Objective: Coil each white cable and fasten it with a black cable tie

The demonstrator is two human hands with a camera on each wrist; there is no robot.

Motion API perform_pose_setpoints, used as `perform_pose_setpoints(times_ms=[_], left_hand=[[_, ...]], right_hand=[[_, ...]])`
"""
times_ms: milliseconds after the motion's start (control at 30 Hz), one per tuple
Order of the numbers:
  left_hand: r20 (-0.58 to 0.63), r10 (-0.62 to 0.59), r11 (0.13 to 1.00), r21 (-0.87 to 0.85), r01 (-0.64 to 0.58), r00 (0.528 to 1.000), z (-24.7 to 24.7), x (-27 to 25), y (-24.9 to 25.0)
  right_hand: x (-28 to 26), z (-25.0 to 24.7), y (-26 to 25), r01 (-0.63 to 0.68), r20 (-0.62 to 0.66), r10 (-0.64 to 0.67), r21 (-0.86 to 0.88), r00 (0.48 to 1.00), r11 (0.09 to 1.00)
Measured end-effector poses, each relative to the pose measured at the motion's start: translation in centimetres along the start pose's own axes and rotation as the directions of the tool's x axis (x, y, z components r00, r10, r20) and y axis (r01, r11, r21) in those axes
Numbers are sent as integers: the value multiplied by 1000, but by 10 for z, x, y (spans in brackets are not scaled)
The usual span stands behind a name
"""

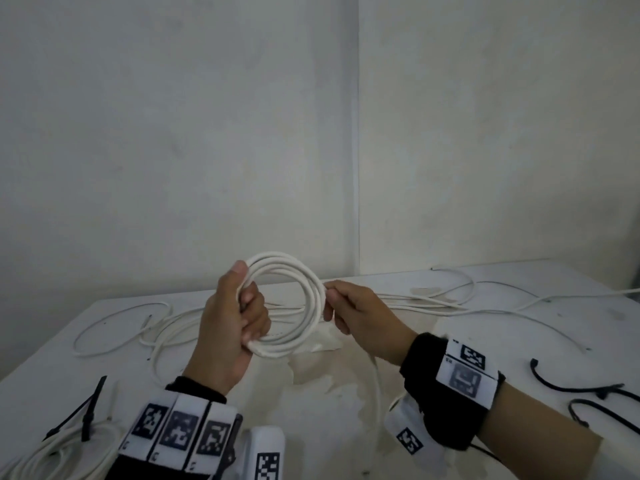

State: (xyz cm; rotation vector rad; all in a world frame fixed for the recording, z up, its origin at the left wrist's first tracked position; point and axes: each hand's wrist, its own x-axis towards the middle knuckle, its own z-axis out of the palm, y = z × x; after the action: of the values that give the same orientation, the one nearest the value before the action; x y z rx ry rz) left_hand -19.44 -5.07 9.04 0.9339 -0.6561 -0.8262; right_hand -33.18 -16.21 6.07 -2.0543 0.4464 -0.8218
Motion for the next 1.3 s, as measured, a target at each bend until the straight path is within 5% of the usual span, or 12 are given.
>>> perform_pose_setpoints(times_ms=[167, 400, 533, 867, 1033, 1133, 1200, 1300], left_hand=[[-35, 10, 999, -32, -11, 999, 3, -2, -2], [-58, 18, 1000, -8, -18, 998, 4, -4, -14], [20, -23, 997, 69, 21, 1000, -5, -6, -21], [87, -108, 956, 282, 79, 990, -17, -11, -34], [131, -177, 938, 322, 127, 975, -18, -5, -26], [179, -238, 854, 507, 117, 955, -14, 0, -16], [166, -270, 787, 605, 118, 948, -8, -2, -14], [38, -201, 840, 522, 152, 979, 3, -5, -21]], right_hand=[[-8, 18, -8, -36, -37, 45, 211, 998, 977], [-8, 28, -5, -48, -64, 67, 268, 996, 962], [-6, 19, -1, -23, -85, 32, 110, 996, 994], [-14, 5, -4, -41, -47, 45, 94, 998, 995], [-17, 0, 0, 20, 27, -17, -129, 999, 991], [-19, 0, 0, 39, 120, -11, -233, 993, 972], [-18, -2, -3, 48, 141, -12, -250, 990, 967], [-15, -5, -6, 64, 149, -26, -254, 988, 965]])
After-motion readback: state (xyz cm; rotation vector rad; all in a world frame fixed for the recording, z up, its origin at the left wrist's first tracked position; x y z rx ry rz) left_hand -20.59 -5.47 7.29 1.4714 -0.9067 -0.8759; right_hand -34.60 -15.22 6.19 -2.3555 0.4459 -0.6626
